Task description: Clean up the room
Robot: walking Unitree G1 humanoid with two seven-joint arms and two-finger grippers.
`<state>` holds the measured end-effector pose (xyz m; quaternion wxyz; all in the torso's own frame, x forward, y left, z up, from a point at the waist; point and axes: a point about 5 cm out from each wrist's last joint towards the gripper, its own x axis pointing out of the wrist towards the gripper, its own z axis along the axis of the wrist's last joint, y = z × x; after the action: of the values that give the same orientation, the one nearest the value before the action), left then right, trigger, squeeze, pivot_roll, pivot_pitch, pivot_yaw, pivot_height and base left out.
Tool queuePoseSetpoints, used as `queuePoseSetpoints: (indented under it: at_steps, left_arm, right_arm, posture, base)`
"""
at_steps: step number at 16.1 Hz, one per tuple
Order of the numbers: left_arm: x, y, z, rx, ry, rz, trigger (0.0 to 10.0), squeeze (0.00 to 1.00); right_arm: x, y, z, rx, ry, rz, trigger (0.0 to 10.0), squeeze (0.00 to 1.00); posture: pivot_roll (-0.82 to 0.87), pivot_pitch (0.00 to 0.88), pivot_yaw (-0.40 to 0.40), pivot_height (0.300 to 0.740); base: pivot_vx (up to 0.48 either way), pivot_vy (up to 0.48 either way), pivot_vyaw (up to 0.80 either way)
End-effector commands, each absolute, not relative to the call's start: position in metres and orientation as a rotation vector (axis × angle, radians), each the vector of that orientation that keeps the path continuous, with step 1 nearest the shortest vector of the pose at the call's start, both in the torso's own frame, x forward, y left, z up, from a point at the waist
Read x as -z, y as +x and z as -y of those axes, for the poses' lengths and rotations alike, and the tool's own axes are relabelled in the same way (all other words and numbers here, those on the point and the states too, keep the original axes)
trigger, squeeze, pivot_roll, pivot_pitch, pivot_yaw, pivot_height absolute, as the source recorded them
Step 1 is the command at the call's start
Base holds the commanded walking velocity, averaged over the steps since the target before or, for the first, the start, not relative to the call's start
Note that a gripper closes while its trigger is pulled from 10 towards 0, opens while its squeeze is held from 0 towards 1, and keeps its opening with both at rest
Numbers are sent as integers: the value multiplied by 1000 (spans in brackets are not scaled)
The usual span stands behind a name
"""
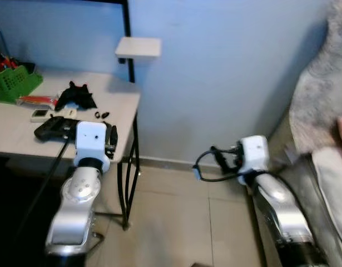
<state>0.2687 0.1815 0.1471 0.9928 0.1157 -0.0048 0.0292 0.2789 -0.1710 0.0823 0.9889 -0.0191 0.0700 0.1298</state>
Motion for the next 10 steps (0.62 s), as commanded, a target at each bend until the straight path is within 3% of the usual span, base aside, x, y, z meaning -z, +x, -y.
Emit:
queuePoseSetpoints:
  at_steps: [1, 4, 5, 8, 10]
  left_arm:
    - [-151, 263, -187, -69, 257, 11, 10000, 0]
    - [-141, 205, -173, 38, 169, -19, 10000, 0]
    - [-136, 201, -172, 16, 118, -30, 10000, 0]
    - [-143, 221, -169, 5, 150, 13, 10000, 0]
    - [-148, 224, -175, -8, 193, 14, 10000, 0]
  right_arm:
    - [-91, 279, 169, -265, -49, -96, 10000, 0]
    - [-99, 230, 192, -290, -88, -65, 10000, 0]
    - [-93, 224, 195, -292, -78, -96, 10000, 0]
    - [-89, 242, 185, -275, -78, -109, 10000, 0]
    - [-89, 247, 181, -260, -68, -119, 10000, 0]
  posture:
    - [-9, 0, -34, 732]
    - [-3, 5, -42, 732]
    - [-3, 0, -46, 732]
    - [0, 0, -45, 732]
    - [4, 0, -40, 732]
  base:
    - [0, 0, 0]
    - [0, 0, 0]
    - [0, 0, 0]
    - [0, 0, 477]
    - [0, 0, 0]
